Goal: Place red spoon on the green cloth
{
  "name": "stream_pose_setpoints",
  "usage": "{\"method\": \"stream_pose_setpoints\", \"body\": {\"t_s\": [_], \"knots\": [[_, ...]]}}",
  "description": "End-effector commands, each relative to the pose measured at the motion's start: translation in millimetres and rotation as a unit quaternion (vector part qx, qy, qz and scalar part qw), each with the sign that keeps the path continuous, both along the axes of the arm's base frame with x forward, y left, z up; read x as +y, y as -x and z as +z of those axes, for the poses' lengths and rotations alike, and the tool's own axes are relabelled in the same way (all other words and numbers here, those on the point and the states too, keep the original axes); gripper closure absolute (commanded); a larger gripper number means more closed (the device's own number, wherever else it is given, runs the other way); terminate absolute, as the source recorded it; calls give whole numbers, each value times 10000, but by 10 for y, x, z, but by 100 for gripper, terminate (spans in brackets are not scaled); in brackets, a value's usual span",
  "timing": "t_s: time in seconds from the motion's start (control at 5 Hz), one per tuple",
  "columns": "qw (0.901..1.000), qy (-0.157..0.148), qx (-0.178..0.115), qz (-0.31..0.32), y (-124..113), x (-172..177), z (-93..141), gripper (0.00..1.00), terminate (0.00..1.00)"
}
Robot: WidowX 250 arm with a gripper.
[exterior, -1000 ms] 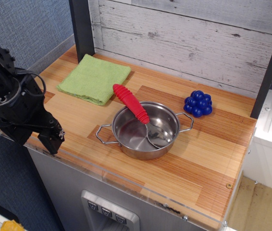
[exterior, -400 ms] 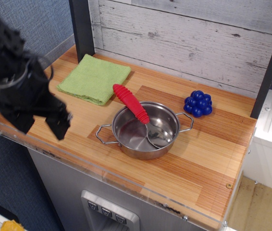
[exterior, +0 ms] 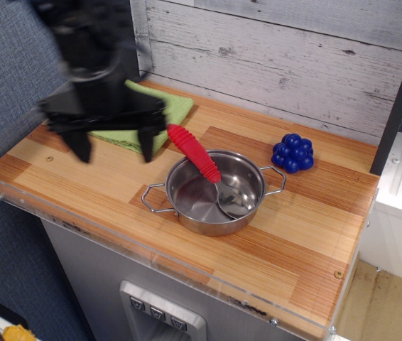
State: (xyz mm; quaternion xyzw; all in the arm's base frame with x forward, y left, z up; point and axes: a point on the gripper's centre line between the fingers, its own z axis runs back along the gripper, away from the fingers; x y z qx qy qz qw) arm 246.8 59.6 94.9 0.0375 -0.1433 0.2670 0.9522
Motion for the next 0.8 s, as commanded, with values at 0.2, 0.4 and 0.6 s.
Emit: {"method": "stream_pose_setpoints", "body": {"t_s": [0.2,0.4,0.6], "knots": [[9746,546,-782,2024,-535,-92,112,0,0],[9700,557,-830,2214,-637,-107,20,0,0],[9685,456,-880,2283,-705,-107,-62,0,0]]}}
